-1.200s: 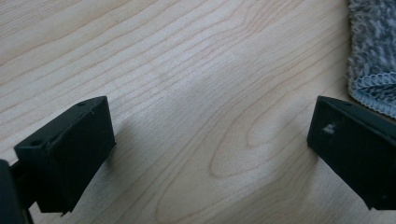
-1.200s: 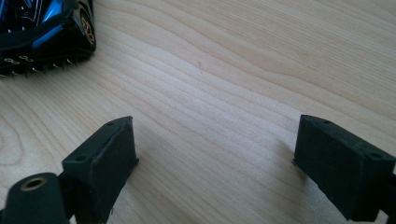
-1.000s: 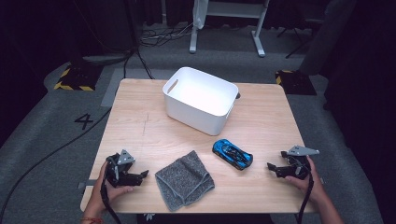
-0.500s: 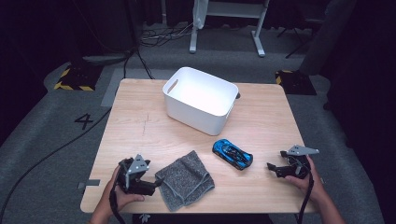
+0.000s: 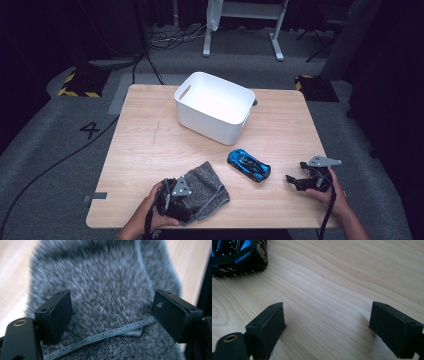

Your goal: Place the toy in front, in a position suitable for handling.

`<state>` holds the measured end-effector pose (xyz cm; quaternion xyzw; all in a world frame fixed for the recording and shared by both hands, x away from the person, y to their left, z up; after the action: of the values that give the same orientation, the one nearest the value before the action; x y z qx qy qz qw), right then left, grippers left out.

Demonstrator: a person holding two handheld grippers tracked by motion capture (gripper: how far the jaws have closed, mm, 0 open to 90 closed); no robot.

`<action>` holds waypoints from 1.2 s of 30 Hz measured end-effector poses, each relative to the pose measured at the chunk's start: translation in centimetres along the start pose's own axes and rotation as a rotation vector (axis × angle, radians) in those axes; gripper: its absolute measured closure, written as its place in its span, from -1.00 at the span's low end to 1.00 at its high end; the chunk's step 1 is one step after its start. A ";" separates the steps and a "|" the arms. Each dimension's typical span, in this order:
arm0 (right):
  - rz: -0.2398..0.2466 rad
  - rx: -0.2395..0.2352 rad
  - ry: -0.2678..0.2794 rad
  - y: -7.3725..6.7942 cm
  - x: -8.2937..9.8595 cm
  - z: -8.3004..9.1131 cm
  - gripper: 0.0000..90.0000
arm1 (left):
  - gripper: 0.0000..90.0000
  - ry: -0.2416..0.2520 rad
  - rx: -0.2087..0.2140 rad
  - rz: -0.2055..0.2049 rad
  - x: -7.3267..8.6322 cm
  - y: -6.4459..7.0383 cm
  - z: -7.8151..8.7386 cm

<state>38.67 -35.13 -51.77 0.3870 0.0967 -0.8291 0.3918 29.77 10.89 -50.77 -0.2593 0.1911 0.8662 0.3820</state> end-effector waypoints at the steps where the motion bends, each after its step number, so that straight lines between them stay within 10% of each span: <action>1: 0.007 -0.008 0.004 0.0 0.0 0.0 -0.67 | -0.64 0.011 0.009 0.017 0.0 0.0 -0.2; 18: 0.229 -0.129 0.110 -6.6 -7.2 0.6 -0.63 | -0.64 0.098 0.001 0.036 -0.7 -0.5 -1.6; 36: 0.329 -0.137 -0.068 -8.3 -10.1 -5.7 -0.58 | -0.64 0.107 0.001 0.033 -1.4 -0.8 -2.1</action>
<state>39.84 -21.05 -49.55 0.3418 0.0748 -0.7579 0.5506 31.82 9.47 -51.73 -0.3019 0.2159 0.8572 0.3570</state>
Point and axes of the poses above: each handheld gripper's, and its own axes: z roughly backward along the jaws, x roughly out of its underside, y roughly to its right, the point moved 2 cm from there along -z, roughly forward along the jaws, and after that the axes turned 11 degrees about z, right-handed, at the moved point
